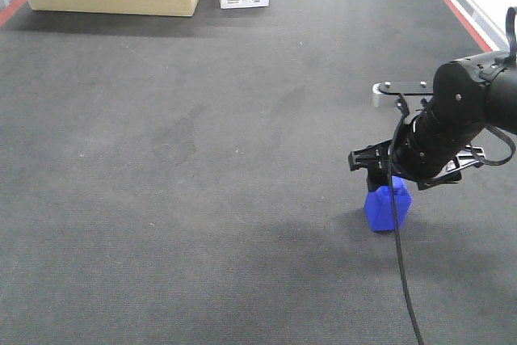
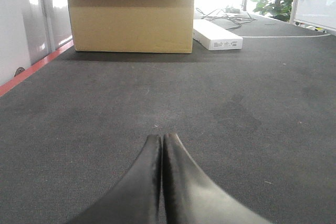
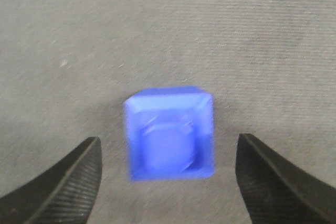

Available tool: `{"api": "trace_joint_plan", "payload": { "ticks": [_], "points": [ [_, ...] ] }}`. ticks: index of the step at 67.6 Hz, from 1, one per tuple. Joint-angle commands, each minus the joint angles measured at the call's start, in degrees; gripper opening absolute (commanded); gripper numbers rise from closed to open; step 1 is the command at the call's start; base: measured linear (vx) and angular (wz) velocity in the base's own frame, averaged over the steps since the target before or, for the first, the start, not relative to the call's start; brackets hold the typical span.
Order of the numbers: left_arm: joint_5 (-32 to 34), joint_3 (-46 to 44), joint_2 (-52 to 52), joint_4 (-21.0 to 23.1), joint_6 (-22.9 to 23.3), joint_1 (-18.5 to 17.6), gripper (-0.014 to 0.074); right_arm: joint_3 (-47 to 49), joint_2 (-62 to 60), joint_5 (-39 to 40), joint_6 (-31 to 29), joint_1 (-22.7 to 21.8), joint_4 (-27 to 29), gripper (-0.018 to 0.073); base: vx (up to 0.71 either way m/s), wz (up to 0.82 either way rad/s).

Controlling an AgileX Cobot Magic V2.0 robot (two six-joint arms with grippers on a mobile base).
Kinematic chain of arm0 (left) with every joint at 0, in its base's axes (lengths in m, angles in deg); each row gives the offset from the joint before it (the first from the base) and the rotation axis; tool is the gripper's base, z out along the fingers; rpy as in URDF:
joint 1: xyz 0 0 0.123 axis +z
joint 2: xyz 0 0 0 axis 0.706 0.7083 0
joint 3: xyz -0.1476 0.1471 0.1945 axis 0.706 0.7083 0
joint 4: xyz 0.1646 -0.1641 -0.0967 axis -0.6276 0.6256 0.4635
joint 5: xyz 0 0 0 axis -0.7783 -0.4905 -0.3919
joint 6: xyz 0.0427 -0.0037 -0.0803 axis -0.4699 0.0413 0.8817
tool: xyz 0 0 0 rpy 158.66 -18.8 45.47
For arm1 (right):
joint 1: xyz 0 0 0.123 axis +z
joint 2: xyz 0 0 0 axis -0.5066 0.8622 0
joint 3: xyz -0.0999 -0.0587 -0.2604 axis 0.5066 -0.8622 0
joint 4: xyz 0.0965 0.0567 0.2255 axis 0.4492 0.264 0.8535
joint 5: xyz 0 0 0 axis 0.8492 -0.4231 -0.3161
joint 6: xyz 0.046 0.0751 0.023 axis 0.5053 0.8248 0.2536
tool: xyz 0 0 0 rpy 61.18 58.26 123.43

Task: Pour parts from conveyor to right shelf
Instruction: 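Lower the open right gripper over the blue block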

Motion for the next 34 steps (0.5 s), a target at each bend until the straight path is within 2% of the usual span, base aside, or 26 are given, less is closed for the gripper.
{"api": "trace_joint_plan", "payload": {
  "ticks": [1,7,15,34],
  "points": [
    [4.1,1.6,-0.6,0.4,0.0,-0.1,-0.0006,1.8,-1.6,2.2,0.3,-0.8,-0.5,0.0518,0.0,0.0],
    [4.1,1.6,-0.6,0.4,0.0,-0.1,-0.0006,1.9,-1.1,2.9,0.0,-0.6,0.0,0.0518,0.0,0.0],
    [4.1,1.6,-0.6,0.4,0.0,-0.1,-0.0006,1.9,-0.2,3.5,-3.0,-0.6,3.6,0.0518,0.0,0.0],
    [4.1,1.6,-0.6,0.4,0.0,-0.1,-0.0006,1.9,2.1,3.9,-4.0,-0.6,3.6,0.0497,0.0,0.0]
  ]
}}
